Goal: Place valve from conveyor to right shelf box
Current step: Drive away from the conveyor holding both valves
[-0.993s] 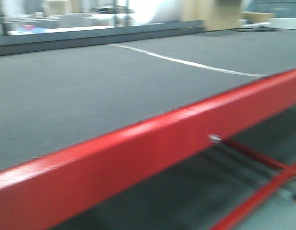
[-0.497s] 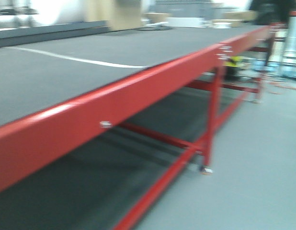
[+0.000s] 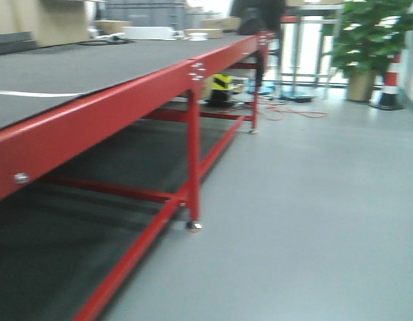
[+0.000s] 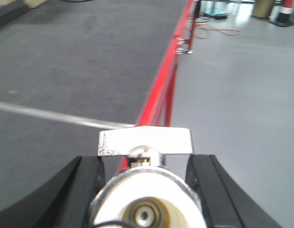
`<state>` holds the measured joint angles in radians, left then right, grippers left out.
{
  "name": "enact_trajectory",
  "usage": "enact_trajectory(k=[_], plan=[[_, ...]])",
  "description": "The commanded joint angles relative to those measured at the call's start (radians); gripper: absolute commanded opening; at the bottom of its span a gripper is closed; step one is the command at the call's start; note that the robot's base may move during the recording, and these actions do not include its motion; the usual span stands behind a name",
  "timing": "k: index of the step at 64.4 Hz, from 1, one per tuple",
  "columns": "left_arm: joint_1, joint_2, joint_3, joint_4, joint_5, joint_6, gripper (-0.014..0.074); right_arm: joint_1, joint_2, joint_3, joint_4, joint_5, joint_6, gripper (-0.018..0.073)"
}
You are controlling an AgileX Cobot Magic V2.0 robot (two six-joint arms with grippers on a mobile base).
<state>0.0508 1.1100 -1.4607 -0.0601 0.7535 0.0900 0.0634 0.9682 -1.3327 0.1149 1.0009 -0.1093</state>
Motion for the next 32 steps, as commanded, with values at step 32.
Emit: enact_trajectory(k=[32], plan=[[-0.008,-0.011,-0.01,-0.006,-0.055,-0.004,-0.0111,0.0,-0.013,-0.014,-0.005,-0.066,-0.005,-0.0155]])
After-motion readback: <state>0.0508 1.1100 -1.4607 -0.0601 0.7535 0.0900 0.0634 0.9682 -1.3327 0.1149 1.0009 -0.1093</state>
